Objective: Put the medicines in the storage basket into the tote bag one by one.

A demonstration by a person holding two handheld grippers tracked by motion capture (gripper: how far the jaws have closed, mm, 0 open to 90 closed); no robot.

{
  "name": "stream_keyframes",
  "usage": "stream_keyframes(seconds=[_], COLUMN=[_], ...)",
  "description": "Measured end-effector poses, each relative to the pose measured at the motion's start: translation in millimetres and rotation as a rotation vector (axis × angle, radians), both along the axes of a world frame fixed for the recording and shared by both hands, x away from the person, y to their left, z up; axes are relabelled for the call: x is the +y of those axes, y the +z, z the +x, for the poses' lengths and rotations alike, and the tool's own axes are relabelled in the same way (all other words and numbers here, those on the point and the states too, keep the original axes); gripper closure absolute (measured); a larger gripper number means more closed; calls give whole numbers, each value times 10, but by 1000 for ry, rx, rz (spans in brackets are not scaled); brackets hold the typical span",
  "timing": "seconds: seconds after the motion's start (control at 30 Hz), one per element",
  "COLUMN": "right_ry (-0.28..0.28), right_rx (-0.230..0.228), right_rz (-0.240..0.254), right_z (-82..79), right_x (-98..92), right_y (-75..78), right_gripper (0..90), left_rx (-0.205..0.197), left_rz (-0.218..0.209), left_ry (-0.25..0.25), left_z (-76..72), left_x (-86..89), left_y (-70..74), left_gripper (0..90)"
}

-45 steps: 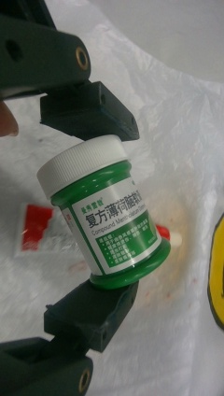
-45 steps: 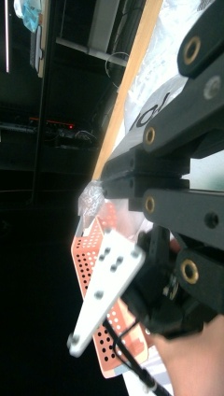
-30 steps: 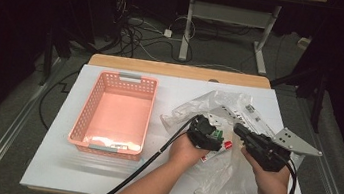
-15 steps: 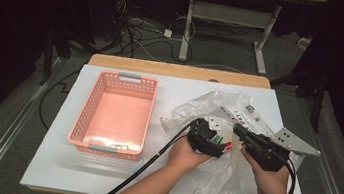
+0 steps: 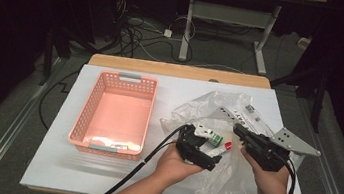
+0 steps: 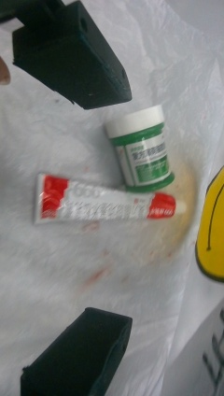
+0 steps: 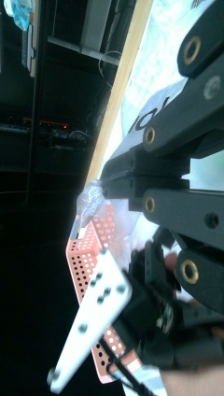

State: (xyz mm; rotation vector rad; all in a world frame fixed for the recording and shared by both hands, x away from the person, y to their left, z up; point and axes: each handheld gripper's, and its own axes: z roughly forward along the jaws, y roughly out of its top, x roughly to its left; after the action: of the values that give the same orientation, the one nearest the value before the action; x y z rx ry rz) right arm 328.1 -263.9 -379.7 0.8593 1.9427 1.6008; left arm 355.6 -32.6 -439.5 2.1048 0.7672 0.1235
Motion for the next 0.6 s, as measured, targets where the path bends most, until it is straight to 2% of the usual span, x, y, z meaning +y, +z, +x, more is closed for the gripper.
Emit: stream_keyframes(seconds=[0.37,0.6], right_ry=[0,-1], right_rx=[-5,-5], right_rz=[-6,-8], right_z=[-15,-18], right_x=[13,19], right_y=[11,11], right_gripper=[900,900], left_rx=[-19,-38], left_rz=[-10,4], left_ry=[-5,6], left_z=[-297,-477], left_x=[362,626], left_y=[94,146], left_gripper=[0,0])
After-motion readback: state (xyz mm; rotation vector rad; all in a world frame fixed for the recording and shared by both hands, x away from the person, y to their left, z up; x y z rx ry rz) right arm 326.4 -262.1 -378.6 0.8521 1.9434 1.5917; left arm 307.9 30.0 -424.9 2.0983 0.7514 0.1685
